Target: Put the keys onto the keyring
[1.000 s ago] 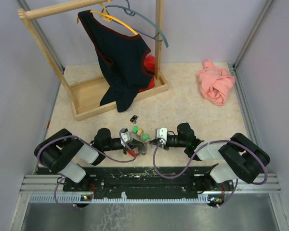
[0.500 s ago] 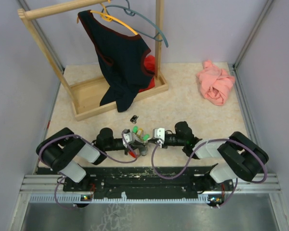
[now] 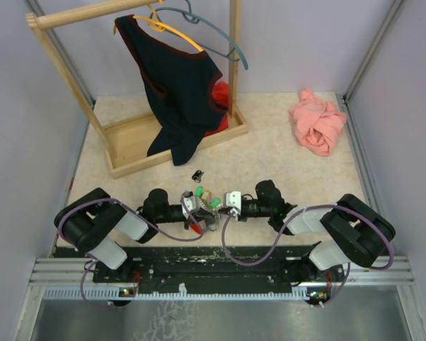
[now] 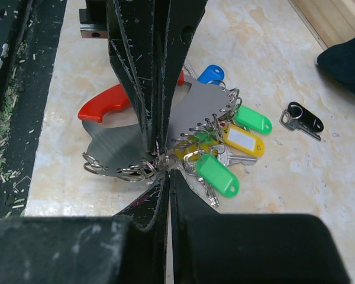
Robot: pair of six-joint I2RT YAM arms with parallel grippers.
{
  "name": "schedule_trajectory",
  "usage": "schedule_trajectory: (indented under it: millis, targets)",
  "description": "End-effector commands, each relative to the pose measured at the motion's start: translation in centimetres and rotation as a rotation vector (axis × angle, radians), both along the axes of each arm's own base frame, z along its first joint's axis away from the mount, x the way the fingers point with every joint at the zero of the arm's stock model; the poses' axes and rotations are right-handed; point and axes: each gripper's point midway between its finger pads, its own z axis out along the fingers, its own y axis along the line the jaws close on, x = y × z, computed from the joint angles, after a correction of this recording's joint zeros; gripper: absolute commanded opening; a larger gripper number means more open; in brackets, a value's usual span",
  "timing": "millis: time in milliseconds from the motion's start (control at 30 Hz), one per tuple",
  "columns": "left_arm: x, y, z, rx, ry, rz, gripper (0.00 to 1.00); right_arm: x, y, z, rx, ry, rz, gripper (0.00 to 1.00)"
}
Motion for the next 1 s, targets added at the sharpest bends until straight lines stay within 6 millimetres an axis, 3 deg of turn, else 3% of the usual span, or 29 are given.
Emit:
schedule_trajectory:
  millis: [0, 967]
  targets:
    - [0.29, -0.53, 0.51, -0.012, -0.025, -0.009, 0.01, 0.17, 1.06, 1.66, 0.039, -0.045, 0.038, 0.0]
    - [0.41, -0.49, 0.49, -0.009, -0.02, 0.007, 0.01, -0.57, 1.23, 2.4, 0.082, 0.0, 0.047, 0.0]
